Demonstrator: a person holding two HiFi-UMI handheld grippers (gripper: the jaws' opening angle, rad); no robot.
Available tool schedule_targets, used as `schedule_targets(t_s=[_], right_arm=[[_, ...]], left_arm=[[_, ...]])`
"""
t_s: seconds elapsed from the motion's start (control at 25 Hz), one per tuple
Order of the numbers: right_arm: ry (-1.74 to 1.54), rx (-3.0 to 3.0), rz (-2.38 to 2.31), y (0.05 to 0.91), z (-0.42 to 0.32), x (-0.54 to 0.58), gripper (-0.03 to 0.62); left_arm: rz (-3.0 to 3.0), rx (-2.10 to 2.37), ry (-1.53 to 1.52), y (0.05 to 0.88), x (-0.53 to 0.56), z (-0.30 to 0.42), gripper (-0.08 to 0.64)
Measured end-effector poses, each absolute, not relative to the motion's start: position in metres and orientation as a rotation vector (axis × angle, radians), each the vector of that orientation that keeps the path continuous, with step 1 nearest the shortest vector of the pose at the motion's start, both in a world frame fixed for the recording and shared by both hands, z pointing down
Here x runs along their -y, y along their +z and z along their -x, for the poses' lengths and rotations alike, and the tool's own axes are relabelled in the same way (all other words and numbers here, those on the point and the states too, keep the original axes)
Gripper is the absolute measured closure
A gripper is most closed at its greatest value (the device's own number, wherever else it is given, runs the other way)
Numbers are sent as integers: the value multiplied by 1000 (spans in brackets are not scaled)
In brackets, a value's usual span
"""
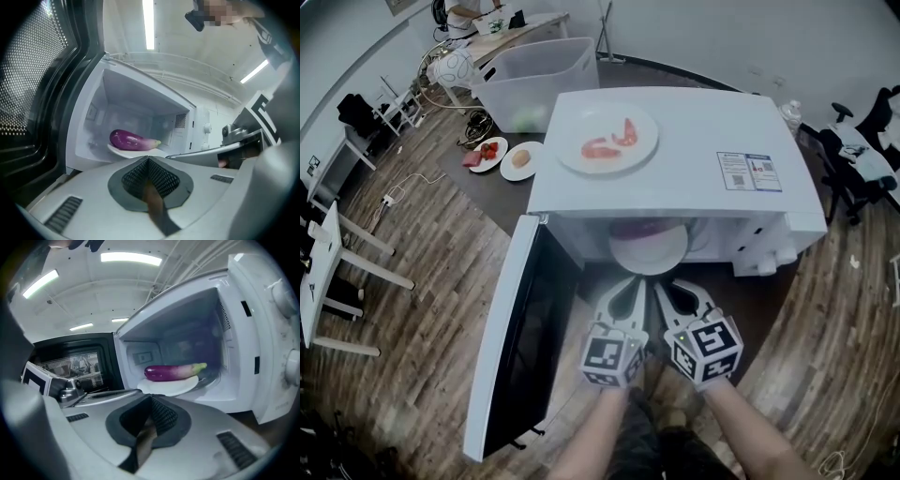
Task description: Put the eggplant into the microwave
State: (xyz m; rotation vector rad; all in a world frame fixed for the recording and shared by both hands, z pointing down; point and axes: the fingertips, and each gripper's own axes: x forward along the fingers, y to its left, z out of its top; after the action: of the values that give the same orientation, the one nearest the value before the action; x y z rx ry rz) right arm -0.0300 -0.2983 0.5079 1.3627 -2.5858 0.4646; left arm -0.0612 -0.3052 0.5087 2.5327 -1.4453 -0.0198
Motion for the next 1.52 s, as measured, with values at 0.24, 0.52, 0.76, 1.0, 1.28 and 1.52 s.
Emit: schedule_targets(t_s=[0.24,0.52,0.76,1.0,1.28,1.52], right_arm=[[429,2583,-1384,506,33,305,588],[439,2566,-1402,509,35,314,588],[448,2559,-1411,509,35,322,588],[455,2560,-1415,509,34,331,588],[465,2555,-1425,509,34,341,588],[477,2548,-1440,511,33,346,586]], left_arm=[[-2531,1450,-18,510,312,61,558],[-2541,1431,-10,510,318,59,558],[-2540,1418,-3,510,323,58,558],[-2534,1408,-5,509,332,56,558],[-2527,1395,-11,508,341,55,558],[-2531,1388,-6,510,346,55,558]])
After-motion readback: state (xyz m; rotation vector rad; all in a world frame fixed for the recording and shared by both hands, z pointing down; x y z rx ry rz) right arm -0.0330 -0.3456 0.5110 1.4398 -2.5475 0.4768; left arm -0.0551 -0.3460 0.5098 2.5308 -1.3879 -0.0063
